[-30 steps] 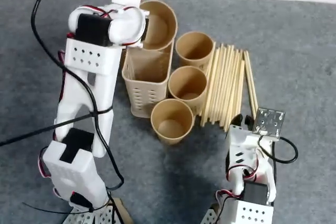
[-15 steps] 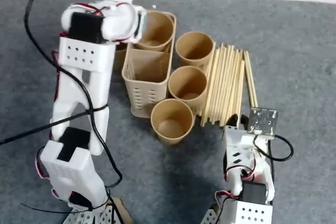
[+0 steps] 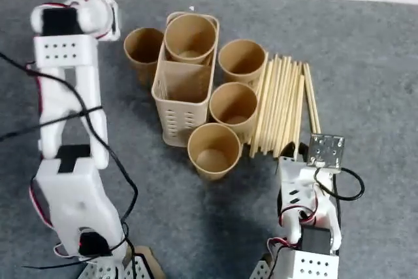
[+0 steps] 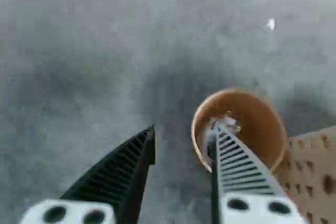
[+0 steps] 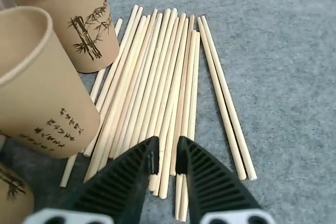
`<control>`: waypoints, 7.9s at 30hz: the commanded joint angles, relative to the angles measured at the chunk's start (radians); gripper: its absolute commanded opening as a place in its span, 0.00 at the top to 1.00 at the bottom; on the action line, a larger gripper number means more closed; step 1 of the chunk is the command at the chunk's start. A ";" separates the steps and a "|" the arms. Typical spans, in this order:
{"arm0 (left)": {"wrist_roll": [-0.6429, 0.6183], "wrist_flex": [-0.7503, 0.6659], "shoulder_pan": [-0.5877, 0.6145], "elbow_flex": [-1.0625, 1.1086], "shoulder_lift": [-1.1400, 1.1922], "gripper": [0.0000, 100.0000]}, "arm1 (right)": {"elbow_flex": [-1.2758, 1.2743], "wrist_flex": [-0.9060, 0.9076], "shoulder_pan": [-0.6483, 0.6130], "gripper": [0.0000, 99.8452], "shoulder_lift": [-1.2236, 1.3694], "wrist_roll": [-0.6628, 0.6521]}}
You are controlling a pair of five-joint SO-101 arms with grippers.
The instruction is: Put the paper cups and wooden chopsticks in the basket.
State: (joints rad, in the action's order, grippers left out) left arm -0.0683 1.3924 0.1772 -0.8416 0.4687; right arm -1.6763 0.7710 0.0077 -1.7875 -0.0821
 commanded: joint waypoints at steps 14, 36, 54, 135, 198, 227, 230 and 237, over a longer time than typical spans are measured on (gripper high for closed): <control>0.008 -0.204 0.008 -0.008 0.298 0.81 | -0.022 -0.001 -0.010 0.92 -0.013 -0.008; 0.048 0.238 -0.091 -0.687 0.108 1.00 | -0.022 -0.001 -0.036 0.92 -0.013 -0.009; 0.095 0.204 -0.351 -0.344 -0.071 0.99 | -0.022 -0.001 -0.035 0.92 -0.013 -0.009; 0.282 -0.258 0.130 2.002 -1.784 0.79 | 1.664 0.549 -0.274 0.92 1.779 0.011; 0.281 -0.331 0.127 2.055 -1.791 0.79 | 2.569 0.642 -0.455 0.99 2.081 -0.021; 0.281 -0.331 0.079 2.066 -1.791 0.79 | 2.847 0.631 -0.446 0.76 2.193 -0.020; 0.281 -0.331 0.079 2.066 -1.791 0.79 | 2.847 0.705 -0.341 0.76 2.193 -0.018; 0.281 -0.331 0.079 2.066 -1.791 0.79 | 2.743 0.728 -0.170 0.76 2.278 -0.017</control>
State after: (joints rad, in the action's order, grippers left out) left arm 0.2140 1.0794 0.2739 1.2298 -1.3111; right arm 1.1055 1.4983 -0.1995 0.4618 -0.0974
